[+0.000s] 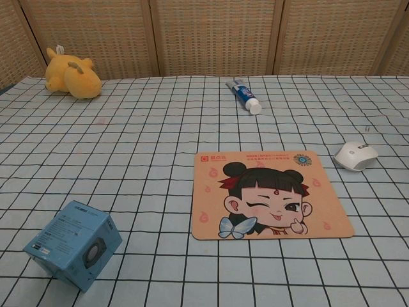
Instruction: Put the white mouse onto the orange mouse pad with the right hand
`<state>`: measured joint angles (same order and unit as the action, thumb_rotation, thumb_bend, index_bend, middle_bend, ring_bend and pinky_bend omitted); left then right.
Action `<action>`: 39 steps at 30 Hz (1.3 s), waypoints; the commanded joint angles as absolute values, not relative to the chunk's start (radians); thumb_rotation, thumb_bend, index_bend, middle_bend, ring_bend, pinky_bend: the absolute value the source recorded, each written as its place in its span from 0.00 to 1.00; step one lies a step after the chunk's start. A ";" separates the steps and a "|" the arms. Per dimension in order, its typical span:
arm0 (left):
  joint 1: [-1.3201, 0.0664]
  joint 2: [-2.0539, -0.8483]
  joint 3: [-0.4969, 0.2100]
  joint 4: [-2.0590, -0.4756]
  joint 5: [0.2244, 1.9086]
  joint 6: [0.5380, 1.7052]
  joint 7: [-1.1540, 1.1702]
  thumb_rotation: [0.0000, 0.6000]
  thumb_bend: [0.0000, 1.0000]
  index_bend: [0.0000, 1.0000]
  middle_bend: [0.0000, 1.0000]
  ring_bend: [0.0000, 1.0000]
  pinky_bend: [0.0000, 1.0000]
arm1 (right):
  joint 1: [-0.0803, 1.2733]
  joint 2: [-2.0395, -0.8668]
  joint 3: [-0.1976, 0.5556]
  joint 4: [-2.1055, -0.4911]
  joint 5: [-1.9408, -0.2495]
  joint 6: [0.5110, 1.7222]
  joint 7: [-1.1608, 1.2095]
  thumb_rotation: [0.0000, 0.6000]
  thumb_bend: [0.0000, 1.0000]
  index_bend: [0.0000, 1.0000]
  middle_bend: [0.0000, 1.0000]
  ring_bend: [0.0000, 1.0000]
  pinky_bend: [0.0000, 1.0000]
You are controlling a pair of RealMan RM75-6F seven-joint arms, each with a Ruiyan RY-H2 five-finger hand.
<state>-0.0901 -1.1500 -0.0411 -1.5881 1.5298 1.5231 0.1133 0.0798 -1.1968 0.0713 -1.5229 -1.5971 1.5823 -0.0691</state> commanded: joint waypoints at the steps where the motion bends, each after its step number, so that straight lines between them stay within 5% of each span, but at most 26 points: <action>1: -0.090 -1.149 -0.040 -1.588 1.531 1.523 0.113 1.00 0.00 0.00 0.00 0.00 0.00 | 0.080 -1.198 0.070 -1.521 -1.599 1.582 -0.070 1.00 0.08 0.02 0.00 0.00 0.00; 13: -0.089 -1.146 -0.044 -1.590 1.530 1.528 0.104 1.00 0.00 0.00 0.00 0.00 0.00 | 0.097 -1.203 0.067 -1.508 -1.611 1.561 -0.044 1.00 0.08 0.03 0.00 0.00 0.00; 21: -0.091 -1.151 -0.050 -1.582 1.520 1.525 0.104 1.00 0.00 0.00 0.00 0.00 0.00 | 0.164 -1.194 0.091 -1.461 -1.620 1.494 0.007 1.00 0.08 0.13 0.03 0.00 0.00; 39: -0.102 -1.160 -0.066 -1.561 1.492 1.507 0.096 1.00 0.00 0.00 0.00 0.00 0.00 | 0.460 -1.204 0.136 -1.329 -1.533 1.041 0.041 1.00 0.10 0.27 0.11 0.00 0.02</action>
